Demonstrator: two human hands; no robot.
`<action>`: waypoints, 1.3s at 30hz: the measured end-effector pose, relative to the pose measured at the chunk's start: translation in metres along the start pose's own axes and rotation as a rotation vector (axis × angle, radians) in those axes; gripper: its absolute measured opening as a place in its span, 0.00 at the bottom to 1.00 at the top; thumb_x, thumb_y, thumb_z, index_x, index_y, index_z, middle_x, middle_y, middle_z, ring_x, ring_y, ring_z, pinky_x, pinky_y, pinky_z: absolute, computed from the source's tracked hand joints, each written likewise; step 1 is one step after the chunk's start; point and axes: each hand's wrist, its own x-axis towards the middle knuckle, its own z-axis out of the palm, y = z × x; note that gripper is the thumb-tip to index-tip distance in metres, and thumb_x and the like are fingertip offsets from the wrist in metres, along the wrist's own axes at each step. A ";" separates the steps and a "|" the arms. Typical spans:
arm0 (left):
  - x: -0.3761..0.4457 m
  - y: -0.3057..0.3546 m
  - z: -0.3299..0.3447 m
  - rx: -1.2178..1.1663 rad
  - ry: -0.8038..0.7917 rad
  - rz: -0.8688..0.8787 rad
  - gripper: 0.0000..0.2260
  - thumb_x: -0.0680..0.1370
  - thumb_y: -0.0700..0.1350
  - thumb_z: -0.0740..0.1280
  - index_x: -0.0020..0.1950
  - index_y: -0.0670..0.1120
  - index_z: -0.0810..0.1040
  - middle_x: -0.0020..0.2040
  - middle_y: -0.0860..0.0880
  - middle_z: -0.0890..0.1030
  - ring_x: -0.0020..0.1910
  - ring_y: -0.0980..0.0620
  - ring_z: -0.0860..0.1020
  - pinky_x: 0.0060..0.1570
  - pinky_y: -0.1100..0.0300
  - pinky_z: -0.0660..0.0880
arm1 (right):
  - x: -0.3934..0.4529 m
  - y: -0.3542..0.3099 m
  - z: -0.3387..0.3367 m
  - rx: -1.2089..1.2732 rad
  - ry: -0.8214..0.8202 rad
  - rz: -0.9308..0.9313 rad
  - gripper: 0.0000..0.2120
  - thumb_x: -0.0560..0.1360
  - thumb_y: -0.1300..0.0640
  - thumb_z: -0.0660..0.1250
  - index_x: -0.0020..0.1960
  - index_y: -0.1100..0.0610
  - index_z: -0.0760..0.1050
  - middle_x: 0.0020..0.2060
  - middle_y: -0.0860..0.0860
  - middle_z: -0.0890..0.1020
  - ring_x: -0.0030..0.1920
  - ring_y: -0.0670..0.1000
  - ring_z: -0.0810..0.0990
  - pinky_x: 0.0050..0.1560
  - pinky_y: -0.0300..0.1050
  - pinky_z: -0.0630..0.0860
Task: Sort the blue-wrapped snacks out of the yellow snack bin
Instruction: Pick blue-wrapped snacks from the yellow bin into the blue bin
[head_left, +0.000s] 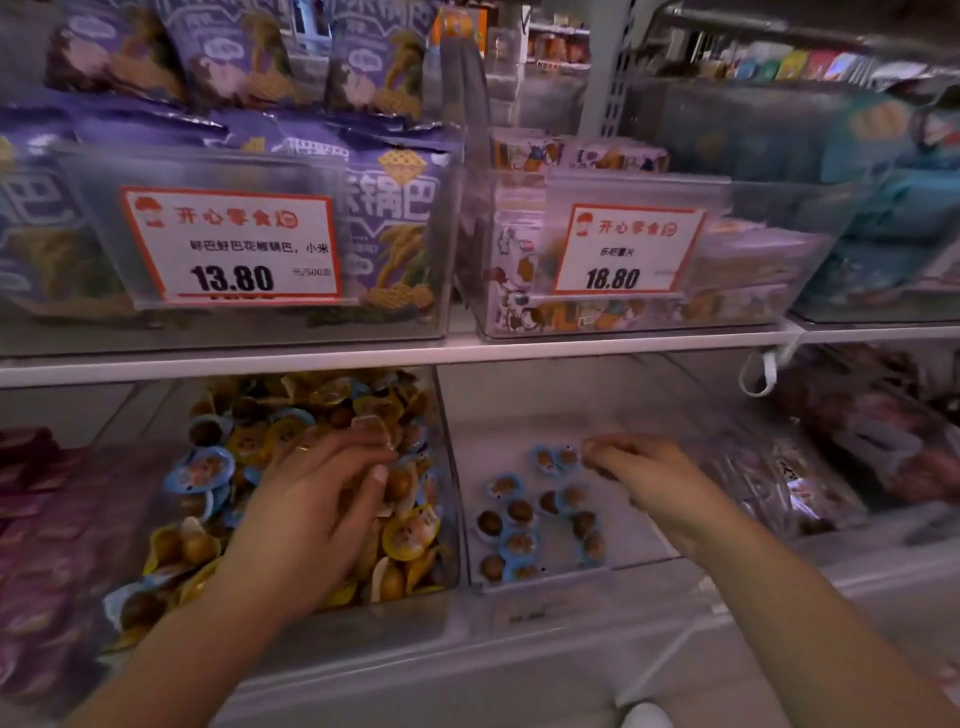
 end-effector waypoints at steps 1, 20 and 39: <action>-0.001 -0.003 -0.002 0.015 0.006 0.000 0.14 0.79 0.50 0.61 0.57 0.50 0.84 0.59 0.55 0.81 0.62 0.52 0.78 0.61 0.42 0.74 | 0.005 0.001 -0.002 -0.038 0.042 -0.045 0.05 0.78 0.56 0.69 0.46 0.52 0.83 0.48 0.53 0.85 0.51 0.50 0.82 0.51 0.48 0.77; -0.035 -0.057 -0.035 0.272 -0.101 -0.263 0.19 0.80 0.52 0.63 0.70 0.50 0.73 0.64 0.48 0.75 0.62 0.45 0.74 0.60 0.50 0.74 | -0.045 -0.080 0.159 -0.503 -0.238 -0.871 0.17 0.79 0.56 0.63 0.67 0.51 0.75 0.63 0.47 0.76 0.64 0.47 0.74 0.66 0.41 0.70; -0.019 -0.075 -0.024 0.232 -0.003 -0.324 0.26 0.76 0.59 0.61 0.73 0.53 0.68 0.69 0.53 0.73 0.67 0.45 0.67 0.66 0.49 0.69 | -0.004 -0.113 0.194 -0.744 -0.387 -0.734 0.09 0.73 0.53 0.67 0.52 0.45 0.78 0.50 0.45 0.81 0.51 0.48 0.79 0.53 0.45 0.76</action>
